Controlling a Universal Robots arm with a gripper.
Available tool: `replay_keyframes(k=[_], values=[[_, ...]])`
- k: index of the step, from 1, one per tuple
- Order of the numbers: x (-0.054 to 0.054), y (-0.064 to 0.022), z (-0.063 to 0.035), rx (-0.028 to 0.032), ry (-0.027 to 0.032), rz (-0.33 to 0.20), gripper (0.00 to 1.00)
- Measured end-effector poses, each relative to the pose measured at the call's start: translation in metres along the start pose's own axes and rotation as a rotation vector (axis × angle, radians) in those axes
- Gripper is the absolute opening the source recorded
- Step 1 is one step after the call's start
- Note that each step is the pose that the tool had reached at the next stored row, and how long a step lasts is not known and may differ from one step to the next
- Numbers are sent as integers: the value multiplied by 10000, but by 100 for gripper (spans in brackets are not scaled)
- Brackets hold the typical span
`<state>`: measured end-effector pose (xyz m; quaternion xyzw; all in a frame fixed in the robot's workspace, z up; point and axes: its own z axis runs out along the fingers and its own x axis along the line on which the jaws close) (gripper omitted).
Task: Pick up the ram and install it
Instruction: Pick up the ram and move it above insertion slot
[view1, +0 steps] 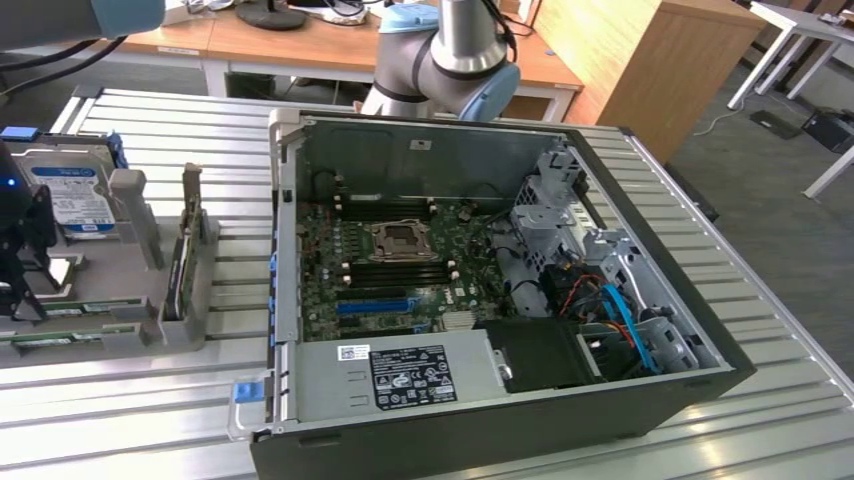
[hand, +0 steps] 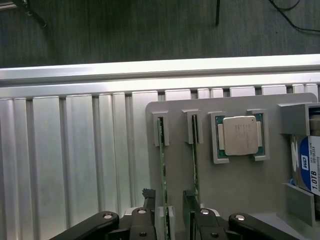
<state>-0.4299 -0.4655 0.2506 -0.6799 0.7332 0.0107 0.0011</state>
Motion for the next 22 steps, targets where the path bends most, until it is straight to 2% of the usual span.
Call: replay_keyframes(k=[22], values=[[3,-3,188,1,0,0,36]])
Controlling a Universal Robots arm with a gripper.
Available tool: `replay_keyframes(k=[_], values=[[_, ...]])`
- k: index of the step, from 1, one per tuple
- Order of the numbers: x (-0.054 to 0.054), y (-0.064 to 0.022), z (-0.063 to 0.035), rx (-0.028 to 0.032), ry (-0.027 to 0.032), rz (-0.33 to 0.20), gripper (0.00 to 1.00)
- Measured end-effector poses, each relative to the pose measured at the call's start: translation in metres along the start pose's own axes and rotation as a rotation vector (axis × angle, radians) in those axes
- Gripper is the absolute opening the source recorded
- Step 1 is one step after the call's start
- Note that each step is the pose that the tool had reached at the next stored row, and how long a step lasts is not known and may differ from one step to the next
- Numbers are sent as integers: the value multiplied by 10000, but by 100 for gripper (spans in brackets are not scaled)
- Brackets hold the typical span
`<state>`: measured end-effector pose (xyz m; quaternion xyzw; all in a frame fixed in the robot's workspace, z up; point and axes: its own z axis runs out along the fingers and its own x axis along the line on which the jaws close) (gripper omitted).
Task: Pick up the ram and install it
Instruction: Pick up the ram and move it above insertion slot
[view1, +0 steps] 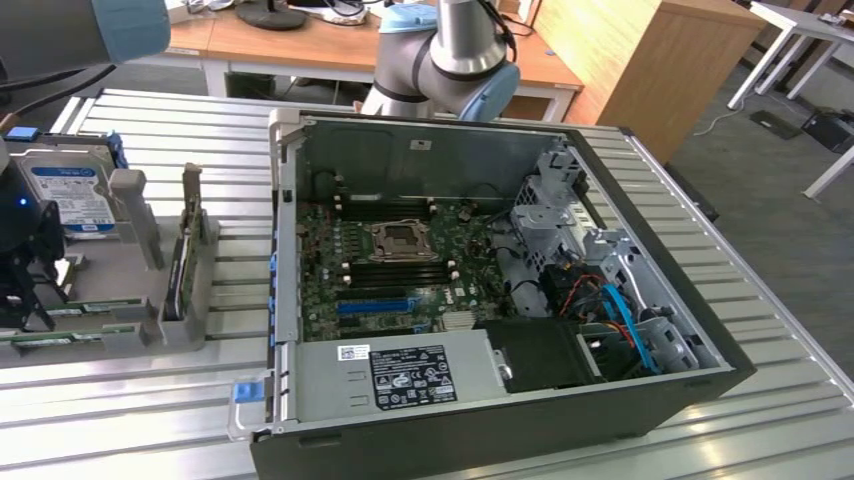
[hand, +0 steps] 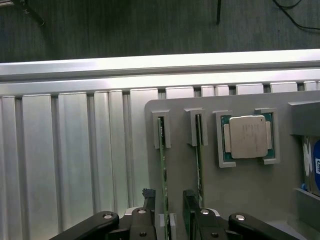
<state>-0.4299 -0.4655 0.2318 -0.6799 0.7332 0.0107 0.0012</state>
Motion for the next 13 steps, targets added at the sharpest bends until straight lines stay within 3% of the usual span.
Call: replay_keyframes(k=[13], values=[[1,0,26,4,1,-2,36]])
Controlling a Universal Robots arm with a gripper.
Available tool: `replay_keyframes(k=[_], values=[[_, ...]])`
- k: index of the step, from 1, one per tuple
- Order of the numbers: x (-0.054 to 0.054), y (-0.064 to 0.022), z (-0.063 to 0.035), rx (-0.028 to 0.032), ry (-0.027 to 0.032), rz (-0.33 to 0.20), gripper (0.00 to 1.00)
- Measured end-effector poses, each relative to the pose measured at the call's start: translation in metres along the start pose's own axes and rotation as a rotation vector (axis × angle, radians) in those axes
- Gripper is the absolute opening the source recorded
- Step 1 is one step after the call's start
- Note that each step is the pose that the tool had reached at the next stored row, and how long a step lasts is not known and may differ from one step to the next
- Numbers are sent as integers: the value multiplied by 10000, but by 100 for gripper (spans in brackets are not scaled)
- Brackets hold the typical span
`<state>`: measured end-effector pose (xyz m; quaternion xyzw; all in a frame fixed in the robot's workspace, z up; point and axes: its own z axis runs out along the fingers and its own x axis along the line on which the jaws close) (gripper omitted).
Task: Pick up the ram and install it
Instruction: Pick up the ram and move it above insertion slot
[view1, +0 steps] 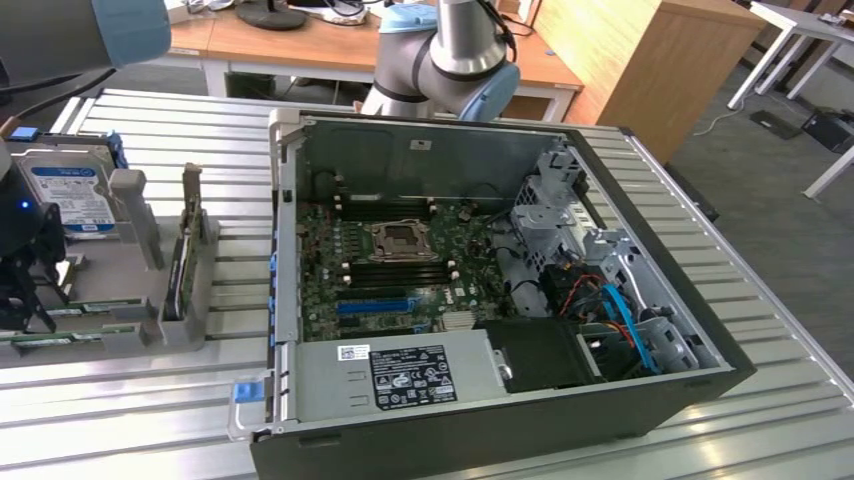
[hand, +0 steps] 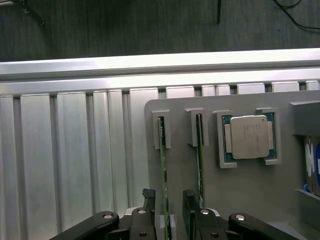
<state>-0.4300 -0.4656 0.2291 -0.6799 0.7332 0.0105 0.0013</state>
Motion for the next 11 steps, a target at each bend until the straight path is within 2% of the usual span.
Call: replay_keyframes(k=[11], values=[[0,0,6,-1,2,-177,36]])
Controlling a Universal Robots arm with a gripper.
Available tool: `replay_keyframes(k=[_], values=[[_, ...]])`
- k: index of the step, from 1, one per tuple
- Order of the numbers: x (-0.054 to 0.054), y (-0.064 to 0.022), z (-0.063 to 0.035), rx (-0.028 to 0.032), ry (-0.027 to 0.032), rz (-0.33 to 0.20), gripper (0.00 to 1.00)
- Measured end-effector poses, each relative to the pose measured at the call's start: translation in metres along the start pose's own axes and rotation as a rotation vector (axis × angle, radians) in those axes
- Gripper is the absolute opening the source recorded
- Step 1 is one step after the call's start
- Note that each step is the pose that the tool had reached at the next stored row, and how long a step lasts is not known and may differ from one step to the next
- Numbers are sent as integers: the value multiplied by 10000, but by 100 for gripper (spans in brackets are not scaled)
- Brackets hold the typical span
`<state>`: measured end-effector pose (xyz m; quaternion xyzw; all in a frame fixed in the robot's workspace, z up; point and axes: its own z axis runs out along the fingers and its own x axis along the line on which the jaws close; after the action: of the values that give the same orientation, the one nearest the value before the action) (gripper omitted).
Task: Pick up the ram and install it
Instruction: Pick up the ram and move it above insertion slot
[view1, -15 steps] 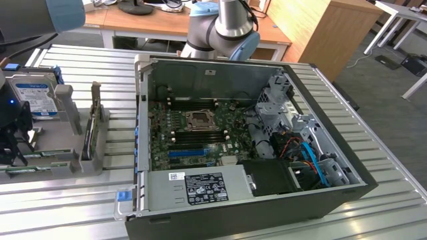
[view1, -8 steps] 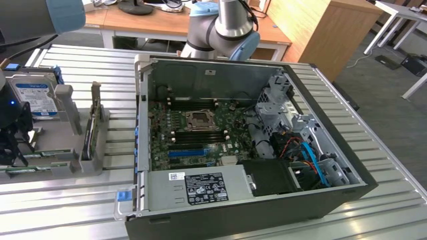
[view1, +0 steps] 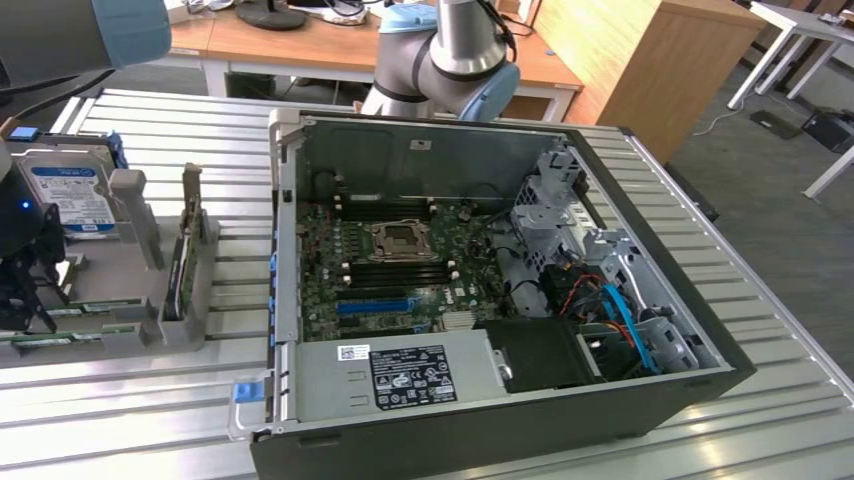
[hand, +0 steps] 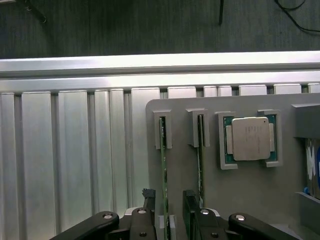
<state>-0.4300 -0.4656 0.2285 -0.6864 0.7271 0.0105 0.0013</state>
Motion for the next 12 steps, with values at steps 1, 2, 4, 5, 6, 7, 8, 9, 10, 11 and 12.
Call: replay_keyframes(k=[1,2,4,5,6,7,8,9,10,11,12], values=[[0,0,1,0,0,-1,36],[3,0,3,2,-2,-2,36],[14,-1,2,1,-1,-7,36],[19,0,1,0,0,-9,36],[22,0,1,-1,1,-9,36],[22,0,1,0,0,-8,36],[21,0,1,0,0,-7,36],[22,0,1,0,0,-7,36],[22,-1,2,0,0,-9,36],[23,0,9,4,-1,-9,36],[23,-1,16,11,-1,-10,36]])
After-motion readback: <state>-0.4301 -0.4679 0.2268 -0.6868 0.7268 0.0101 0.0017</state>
